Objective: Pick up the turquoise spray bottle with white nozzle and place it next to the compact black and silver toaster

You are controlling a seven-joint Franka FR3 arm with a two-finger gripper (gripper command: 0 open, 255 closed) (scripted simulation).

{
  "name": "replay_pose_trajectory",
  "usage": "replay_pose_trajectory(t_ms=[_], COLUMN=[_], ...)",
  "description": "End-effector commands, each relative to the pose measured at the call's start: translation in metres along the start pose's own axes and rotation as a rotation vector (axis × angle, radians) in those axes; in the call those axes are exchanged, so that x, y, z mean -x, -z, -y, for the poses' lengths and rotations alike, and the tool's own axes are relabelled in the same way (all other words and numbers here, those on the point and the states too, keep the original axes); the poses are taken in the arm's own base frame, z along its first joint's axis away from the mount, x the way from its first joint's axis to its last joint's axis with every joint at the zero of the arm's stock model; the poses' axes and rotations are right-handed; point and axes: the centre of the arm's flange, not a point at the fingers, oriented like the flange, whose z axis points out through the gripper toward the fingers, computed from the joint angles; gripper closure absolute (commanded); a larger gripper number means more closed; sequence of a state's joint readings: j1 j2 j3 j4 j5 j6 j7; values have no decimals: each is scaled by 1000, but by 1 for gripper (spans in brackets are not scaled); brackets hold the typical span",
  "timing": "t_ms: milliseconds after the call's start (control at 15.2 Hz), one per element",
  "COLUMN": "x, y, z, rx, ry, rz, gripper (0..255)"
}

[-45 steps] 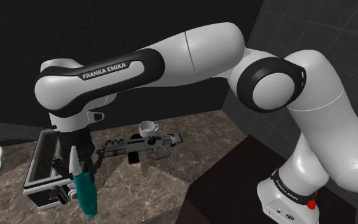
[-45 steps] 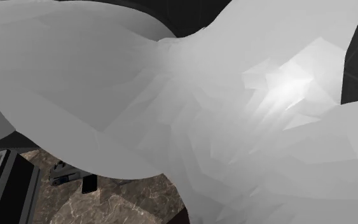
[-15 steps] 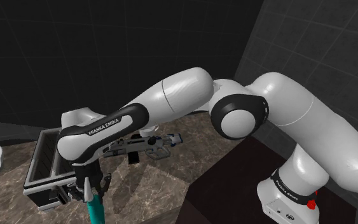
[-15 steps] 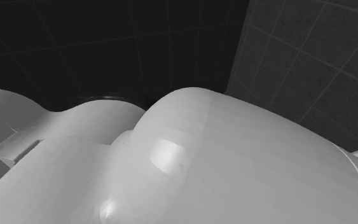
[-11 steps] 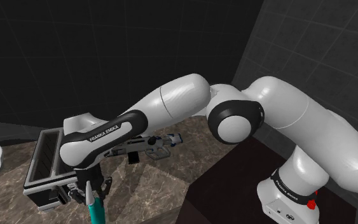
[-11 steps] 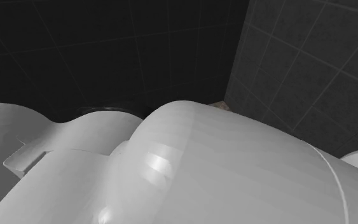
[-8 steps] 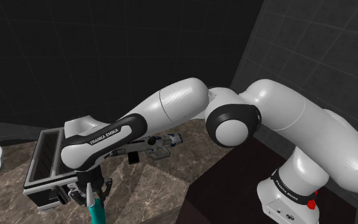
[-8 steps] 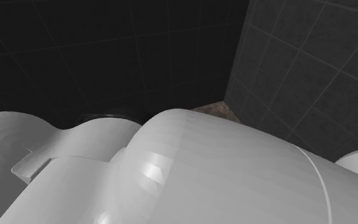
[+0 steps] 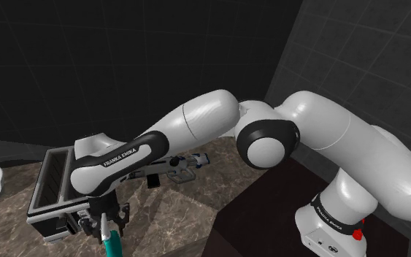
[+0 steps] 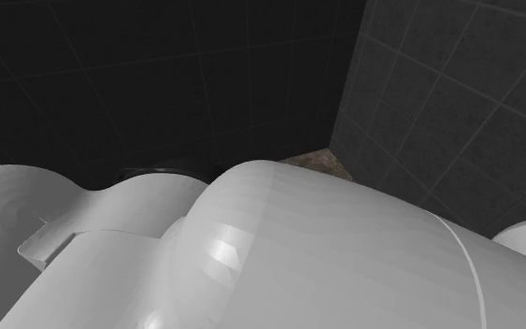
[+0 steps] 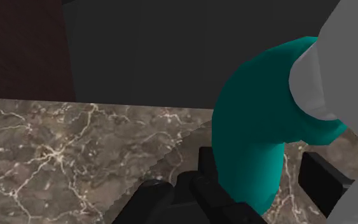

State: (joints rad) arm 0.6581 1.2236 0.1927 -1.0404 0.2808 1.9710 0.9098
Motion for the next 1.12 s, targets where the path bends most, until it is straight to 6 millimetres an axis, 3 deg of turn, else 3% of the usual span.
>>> replay_pose_trajectory(t_ms=[0,264,528,1056], x=[0,0,0,0], y=[0,0,50,50], z=[0,0,0,0], rx=[0,0,0,0], ry=[0,0,0,0], rz=[0,0,0,0], gripper=[0,0,0,0])
